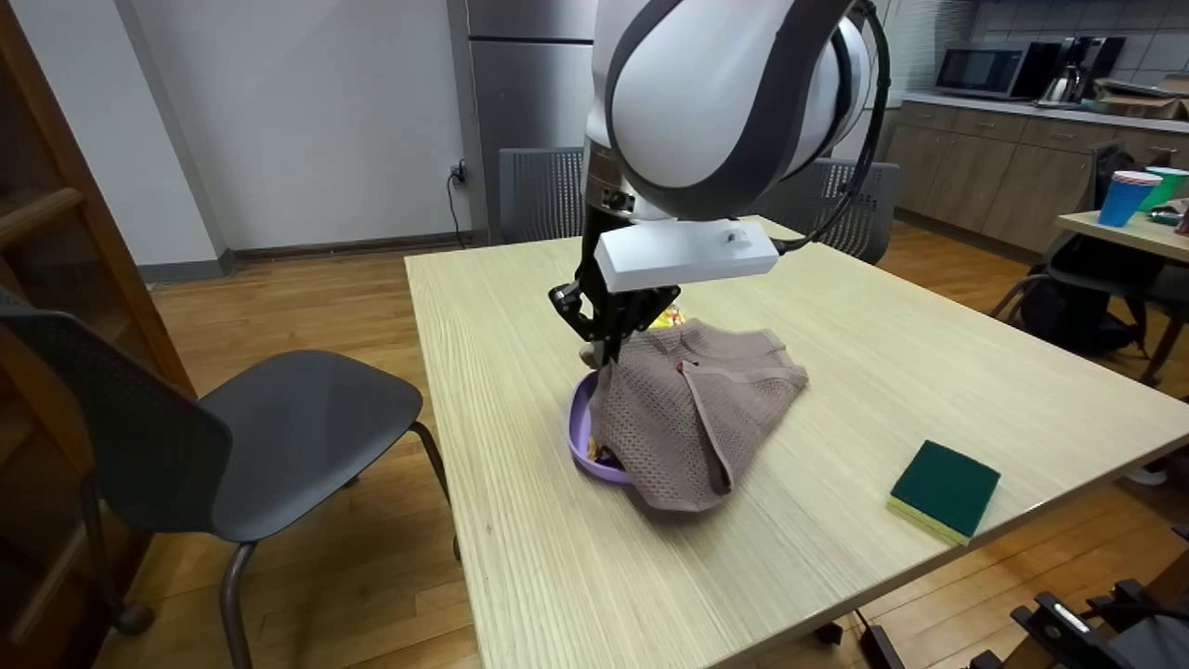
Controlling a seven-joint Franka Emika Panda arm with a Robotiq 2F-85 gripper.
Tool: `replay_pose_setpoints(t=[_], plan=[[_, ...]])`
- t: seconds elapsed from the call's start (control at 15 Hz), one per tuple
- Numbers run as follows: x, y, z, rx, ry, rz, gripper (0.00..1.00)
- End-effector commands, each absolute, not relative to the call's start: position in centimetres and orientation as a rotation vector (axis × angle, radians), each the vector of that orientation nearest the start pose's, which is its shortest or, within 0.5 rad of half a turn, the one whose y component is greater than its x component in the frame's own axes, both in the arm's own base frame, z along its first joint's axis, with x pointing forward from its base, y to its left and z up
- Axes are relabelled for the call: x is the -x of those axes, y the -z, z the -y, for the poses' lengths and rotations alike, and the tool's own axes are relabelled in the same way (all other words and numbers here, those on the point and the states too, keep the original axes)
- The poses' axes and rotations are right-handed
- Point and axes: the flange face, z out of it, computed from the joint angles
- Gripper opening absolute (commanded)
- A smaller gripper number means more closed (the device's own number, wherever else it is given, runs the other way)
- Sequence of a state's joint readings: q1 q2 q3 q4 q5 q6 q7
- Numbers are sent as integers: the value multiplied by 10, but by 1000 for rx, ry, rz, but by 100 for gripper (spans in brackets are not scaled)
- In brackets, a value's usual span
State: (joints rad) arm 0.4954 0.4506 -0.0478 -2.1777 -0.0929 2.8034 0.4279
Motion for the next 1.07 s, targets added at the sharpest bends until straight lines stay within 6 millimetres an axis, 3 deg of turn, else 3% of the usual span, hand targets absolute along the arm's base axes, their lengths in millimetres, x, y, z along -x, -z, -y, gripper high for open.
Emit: replay_pose_setpoints(t=[0.0, 1.0], plan=[[-520, -200, -272, 3118, 292, 186, 1], [-531, -185, -324, 3124, 257, 232, 1]])
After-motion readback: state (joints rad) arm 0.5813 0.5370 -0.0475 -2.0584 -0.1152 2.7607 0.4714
